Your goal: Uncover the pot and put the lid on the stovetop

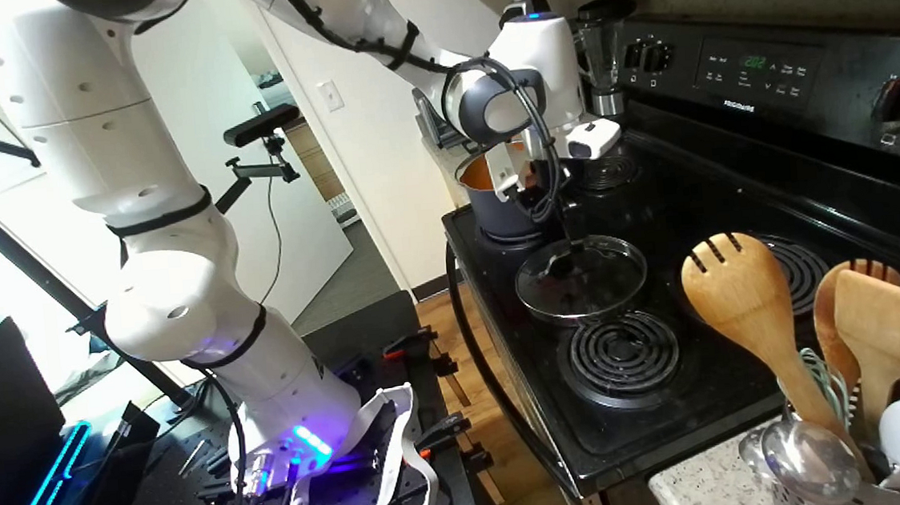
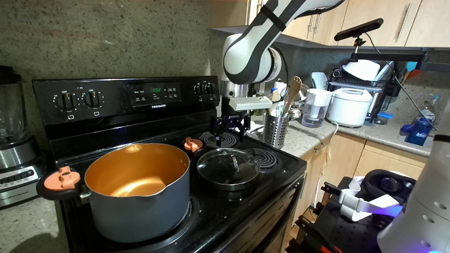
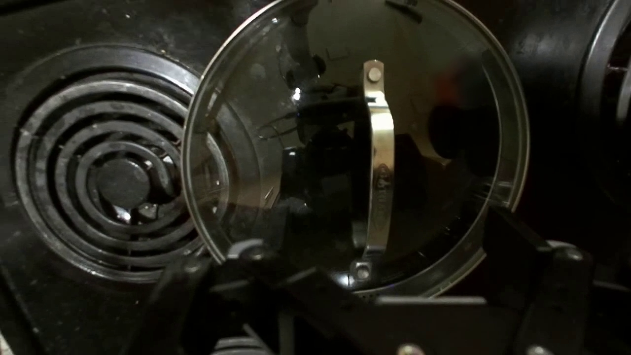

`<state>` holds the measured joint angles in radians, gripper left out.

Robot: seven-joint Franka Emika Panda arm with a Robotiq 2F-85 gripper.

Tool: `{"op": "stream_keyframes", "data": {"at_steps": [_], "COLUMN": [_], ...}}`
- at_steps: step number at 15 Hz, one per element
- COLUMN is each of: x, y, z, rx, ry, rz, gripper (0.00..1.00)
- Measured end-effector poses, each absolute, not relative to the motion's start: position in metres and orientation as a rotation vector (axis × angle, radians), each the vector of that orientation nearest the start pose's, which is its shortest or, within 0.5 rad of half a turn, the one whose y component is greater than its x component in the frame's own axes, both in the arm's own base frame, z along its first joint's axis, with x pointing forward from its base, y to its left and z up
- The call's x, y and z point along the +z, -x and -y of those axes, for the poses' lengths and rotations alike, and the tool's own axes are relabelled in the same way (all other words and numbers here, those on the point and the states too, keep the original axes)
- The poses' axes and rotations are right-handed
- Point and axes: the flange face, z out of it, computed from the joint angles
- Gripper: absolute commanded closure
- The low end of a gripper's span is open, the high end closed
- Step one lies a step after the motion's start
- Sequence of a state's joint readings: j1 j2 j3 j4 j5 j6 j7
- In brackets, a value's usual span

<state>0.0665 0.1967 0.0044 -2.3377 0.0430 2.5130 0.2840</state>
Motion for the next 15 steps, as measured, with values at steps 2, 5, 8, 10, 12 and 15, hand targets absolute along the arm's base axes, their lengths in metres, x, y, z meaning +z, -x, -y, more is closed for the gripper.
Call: {"op": "stream_keyframes", "data": {"at_steps": [2, 5, 8, 10, 12, 15], "x": [0.27, 0.299, 0.325, 0.341, 0.354, 0.365], "y": [-0.506, -0.492, -0.478, -0.468, -0.459, -0.451], "z": [-0.036, -0.035, -0.035, -0.038, -0.042, -0.05], "rx": [0.032, 0.012, -0.015, -0.038, -0.064, -0.089], "ry": [3.097, 3.109, 3.118, 3.121, 3.124, 3.133], "rz": [-0.385, -0.402, -0.387, -0.372, -0.352, -0.317], "gripper": [0.0, 0.0, 0.0, 0.0, 0.0, 0.0]}}
